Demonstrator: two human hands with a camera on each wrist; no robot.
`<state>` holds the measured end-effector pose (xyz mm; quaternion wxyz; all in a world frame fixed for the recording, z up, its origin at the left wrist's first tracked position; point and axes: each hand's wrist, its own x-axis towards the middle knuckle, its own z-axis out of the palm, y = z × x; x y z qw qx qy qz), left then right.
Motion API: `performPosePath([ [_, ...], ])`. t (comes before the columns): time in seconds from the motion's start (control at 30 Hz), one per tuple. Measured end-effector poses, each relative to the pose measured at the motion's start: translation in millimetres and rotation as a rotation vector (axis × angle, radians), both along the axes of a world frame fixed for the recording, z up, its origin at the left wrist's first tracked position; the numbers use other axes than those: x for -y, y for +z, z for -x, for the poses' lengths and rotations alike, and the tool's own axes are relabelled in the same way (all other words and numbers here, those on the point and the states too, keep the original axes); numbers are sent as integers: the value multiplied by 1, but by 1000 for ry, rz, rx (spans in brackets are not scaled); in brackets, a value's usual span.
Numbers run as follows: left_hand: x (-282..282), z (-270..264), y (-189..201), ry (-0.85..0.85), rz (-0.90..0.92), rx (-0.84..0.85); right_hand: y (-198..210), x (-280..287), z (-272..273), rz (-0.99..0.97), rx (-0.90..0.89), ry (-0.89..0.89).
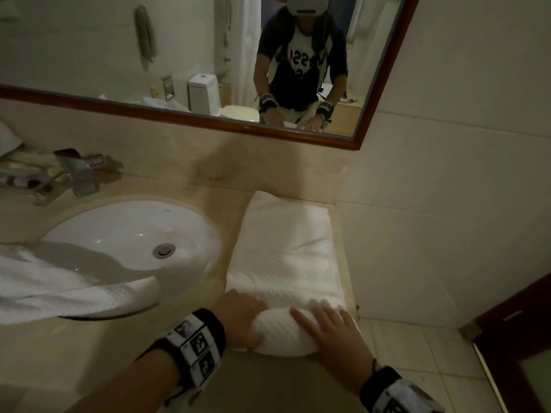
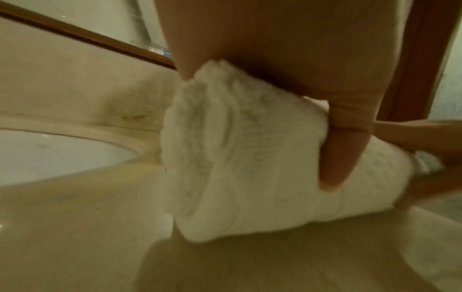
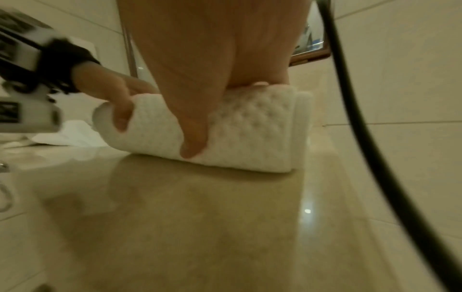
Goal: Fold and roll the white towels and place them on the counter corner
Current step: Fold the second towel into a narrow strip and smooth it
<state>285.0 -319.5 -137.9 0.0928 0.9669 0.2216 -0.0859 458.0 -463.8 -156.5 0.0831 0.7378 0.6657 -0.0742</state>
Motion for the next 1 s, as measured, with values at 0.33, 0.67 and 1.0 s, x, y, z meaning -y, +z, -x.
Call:
performPosePath([
  [0.33,25,15,-20,-24,-98,-27,52,-27,-11,393,-430,-76],
  [0.67,-7,-26,17,82,405,-299,14,3,7,99,-107,37],
  [1.0,8,9,-34,-59,-231,13,40,-26,-20,91,-403,-116],
])
